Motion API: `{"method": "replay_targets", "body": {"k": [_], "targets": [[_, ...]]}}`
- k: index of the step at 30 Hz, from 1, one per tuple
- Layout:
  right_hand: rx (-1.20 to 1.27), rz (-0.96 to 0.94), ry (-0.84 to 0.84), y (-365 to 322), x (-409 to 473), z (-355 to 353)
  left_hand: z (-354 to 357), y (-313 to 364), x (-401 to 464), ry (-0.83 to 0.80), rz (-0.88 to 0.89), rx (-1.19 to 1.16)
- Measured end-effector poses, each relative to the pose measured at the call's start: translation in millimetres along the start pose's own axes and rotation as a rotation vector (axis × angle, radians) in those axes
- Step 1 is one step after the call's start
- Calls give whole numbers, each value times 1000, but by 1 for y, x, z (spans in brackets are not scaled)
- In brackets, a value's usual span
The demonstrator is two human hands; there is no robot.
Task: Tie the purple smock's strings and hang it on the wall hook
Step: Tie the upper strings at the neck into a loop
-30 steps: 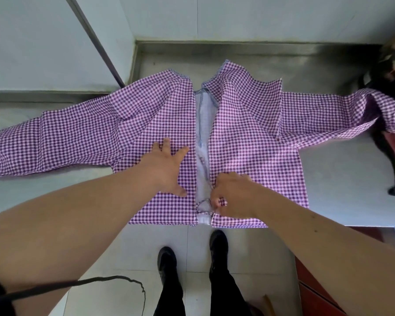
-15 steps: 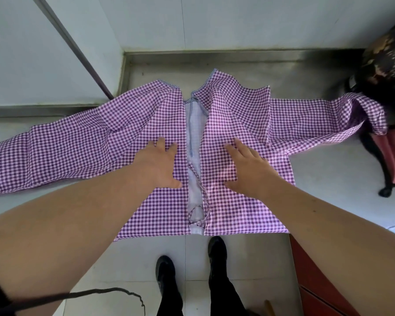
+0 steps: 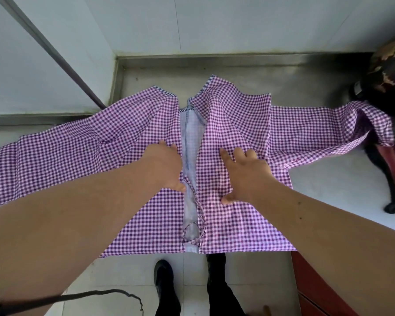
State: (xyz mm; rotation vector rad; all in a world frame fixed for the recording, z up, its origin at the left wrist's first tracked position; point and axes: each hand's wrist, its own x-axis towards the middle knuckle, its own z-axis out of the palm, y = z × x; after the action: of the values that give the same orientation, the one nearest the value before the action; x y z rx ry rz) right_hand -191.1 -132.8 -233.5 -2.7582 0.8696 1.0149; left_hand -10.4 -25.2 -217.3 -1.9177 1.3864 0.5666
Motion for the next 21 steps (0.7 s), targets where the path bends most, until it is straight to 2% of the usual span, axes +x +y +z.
{"method": "replay_targets", "body": {"k": [4, 9, 12, 21], "targets": [[-64, -44, 16, -1, 0, -1, -8, -11, 2, 67, 0, -115], [-137, -146, 56, -1, -11, 5, -10, -17, -4, 101, -37, -70], [-171, -201, 83, -1, -11, -1, -12, -27, 6, 196, -22, -101], [155, -147, 191, -4, 20, -44, -18, -72, 57, 323, 67, -241]]}}
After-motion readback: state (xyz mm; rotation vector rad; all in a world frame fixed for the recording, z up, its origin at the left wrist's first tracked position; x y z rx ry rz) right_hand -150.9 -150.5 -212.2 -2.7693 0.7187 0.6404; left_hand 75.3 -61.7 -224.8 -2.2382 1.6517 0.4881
